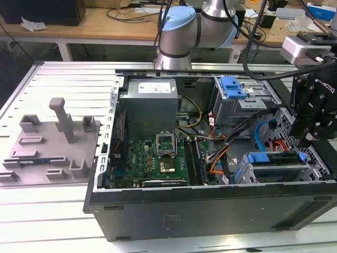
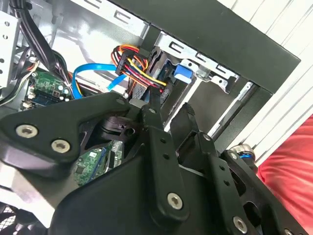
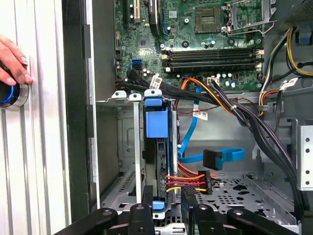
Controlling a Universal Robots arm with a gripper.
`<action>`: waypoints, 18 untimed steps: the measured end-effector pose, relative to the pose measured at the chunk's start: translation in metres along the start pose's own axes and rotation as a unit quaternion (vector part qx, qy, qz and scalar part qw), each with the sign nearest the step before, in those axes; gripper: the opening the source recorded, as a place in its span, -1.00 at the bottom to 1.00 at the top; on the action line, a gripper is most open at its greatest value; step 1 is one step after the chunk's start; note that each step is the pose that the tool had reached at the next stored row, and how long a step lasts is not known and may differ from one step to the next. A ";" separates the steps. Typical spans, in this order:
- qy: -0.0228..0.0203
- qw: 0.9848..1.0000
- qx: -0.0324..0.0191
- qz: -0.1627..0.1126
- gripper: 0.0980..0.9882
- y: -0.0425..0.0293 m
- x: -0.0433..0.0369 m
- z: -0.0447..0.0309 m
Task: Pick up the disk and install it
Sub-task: 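Insert the first disk wire, then insert the second disk wire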
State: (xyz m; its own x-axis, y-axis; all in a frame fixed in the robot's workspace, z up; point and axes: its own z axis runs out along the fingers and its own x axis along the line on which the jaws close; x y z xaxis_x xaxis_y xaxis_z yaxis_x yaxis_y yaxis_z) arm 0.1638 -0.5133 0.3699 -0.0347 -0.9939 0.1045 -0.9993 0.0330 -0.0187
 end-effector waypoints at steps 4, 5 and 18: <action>0.000 1.000 0.000 0.000 -0.40 -0.0005 0.0000 0.0000; 0.000 1.000 0.000 0.000 -0.40 -0.0006 0.0000 0.0001; 0.008 1.000 0.000 0.000 -0.40 -0.0011 -0.0118 -0.0012</action>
State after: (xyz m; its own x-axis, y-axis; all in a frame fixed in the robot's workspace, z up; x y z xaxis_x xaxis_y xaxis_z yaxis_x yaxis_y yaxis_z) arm 0.1653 -0.5015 0.3699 -0.0346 -0.9922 0.1201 -0.9993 0.0326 -0.0191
